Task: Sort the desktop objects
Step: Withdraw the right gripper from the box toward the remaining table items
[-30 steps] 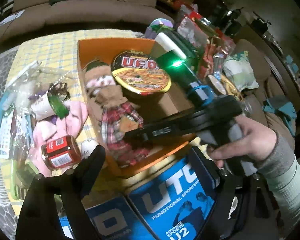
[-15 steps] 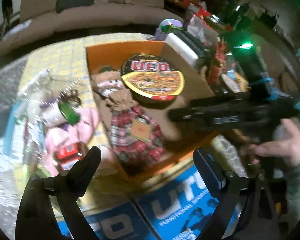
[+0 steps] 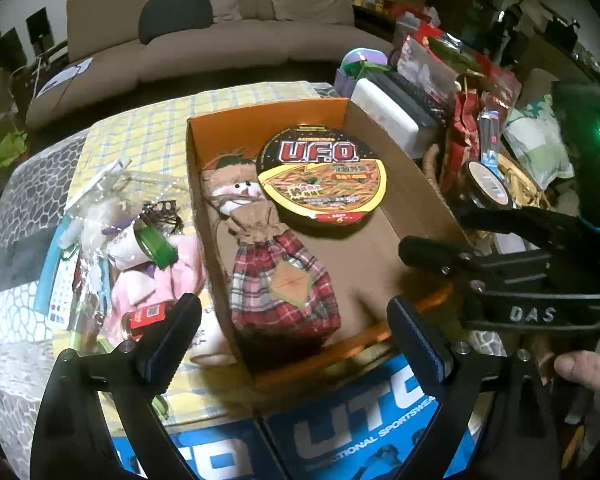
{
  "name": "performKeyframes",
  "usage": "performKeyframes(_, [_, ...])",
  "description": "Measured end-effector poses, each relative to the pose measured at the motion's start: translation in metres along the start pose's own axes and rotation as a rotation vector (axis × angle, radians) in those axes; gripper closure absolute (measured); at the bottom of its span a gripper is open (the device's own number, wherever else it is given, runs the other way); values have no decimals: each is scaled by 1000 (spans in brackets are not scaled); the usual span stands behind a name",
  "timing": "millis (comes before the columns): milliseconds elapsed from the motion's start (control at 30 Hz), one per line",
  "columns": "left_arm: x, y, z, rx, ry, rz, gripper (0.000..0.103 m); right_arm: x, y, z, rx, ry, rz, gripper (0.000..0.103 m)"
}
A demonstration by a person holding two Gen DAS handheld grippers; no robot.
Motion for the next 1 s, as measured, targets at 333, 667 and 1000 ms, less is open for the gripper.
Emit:
performKeyframes(333, [-17,2,-9,15,-20,18,0,-17,11,14,-31,29,5,3])
performKeyframes(667, [-21,11,-9,26,-36,37,0,-20,25,26,-57,15,10,0])
performKeyframes(1000, [-31,37,26,-8,-25,6,0,0,54,59,-89,16,29,0])
Point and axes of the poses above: each gripper's, at about its wrist camera, not at the fingertips, and z roughly against the way its jaws point, x to its left, y to its underside, the point moved 3 cm from there along -z, roughly the way its jaws point, and after that the axes turned 8 degrees about x, right-handed, at the moved point
